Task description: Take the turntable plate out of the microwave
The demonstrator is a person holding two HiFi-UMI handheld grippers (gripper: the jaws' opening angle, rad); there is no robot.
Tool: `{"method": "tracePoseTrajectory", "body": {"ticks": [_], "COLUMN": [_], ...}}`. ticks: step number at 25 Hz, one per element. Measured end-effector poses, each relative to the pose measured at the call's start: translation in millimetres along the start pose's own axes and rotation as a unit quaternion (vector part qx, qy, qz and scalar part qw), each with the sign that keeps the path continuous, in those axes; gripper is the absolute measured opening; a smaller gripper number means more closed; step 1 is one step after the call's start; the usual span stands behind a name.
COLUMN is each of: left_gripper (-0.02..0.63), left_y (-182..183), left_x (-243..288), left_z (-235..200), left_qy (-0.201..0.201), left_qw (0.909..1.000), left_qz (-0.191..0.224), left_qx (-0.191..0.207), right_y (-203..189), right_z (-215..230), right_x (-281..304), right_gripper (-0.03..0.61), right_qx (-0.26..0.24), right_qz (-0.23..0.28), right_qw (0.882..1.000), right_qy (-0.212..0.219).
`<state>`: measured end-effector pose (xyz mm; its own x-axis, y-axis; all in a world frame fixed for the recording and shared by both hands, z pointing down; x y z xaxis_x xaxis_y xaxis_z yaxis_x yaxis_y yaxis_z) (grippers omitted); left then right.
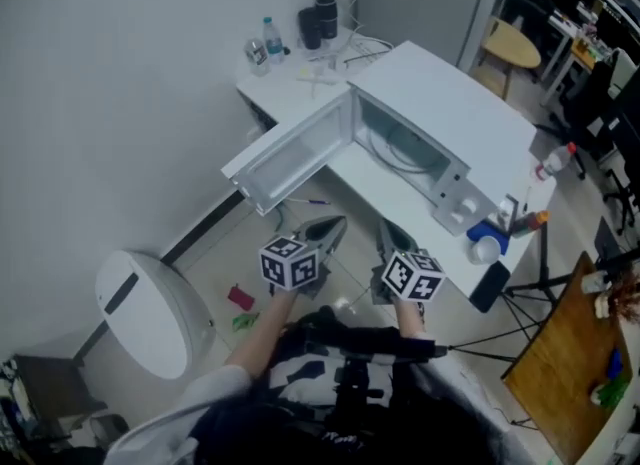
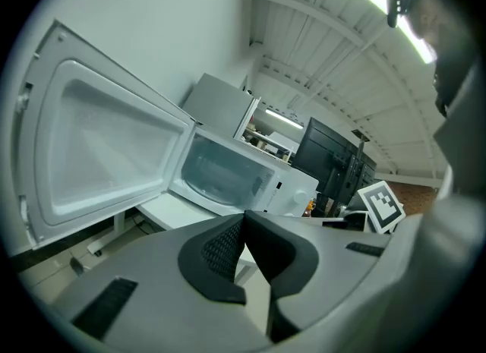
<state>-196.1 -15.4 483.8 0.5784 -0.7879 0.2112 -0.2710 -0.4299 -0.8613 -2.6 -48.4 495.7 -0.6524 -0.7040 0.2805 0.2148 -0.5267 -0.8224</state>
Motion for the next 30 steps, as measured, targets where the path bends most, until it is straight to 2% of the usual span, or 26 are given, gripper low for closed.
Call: {"method": "tracePoseTrajectory", "body": {"ticks": [6, 11, 16, 20, 25, 30], "left_gripper": [-0.006, -0.006, -0.006, -0.006, -0.006, 0.065], "left_y": [9, 14, 17, 21, 32, 33], "left_x": [49, 84, 113, 142, 177, 204], "left_z": [-28, -42, -58, -73, -92, -106], "left_qy": [-0.06, -0.074, -0.057, -0.055, -0.026, -0.021], "left_qw": [0.9975, 0.9958, 0.9959, 0.9932, 0.9928, 0.9897], "left_qz": [-0.033, -0.047, -0.057, -0.073, -0.091, -0.104], "left_qx": [-0.017, -0.028, -0.041, -0.072, -0.073, -0.096], "right_y": [9, 19, 19, 17, 20, 21], "right_z": [7, 19, 31, 42, 50, 66], "right_x": [15, 29, 41, 52, 65, 77], "right_gripper": [0.006, 0.006, 0.006, 0.022, 0.026, 0.071], "right_qx": [-0.009, -0.004, 0.006, 0.005, 0.002, 0.016], "right_qz": [-0.013, -0.011, -0.021, -0.048, -0.066, -0.079], "right_qw": [0.996, 0.994, 0.994, 0.994, 0.994, 0.994], "right_qy": [-0.083, -0.104, -0.104, -0.101, -0.087, -0.074]}}
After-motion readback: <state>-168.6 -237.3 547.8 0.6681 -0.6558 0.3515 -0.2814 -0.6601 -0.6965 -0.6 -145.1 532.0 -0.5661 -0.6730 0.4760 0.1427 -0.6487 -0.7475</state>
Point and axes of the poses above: the fingertips, and each gripper's own axes: x forward along the fingers, z to its right, y out of its top, the point moved 9 cm from there along -x, backward along the fingers, and after that the axes turned 2 degrees about -x, right-handed, at the moved point
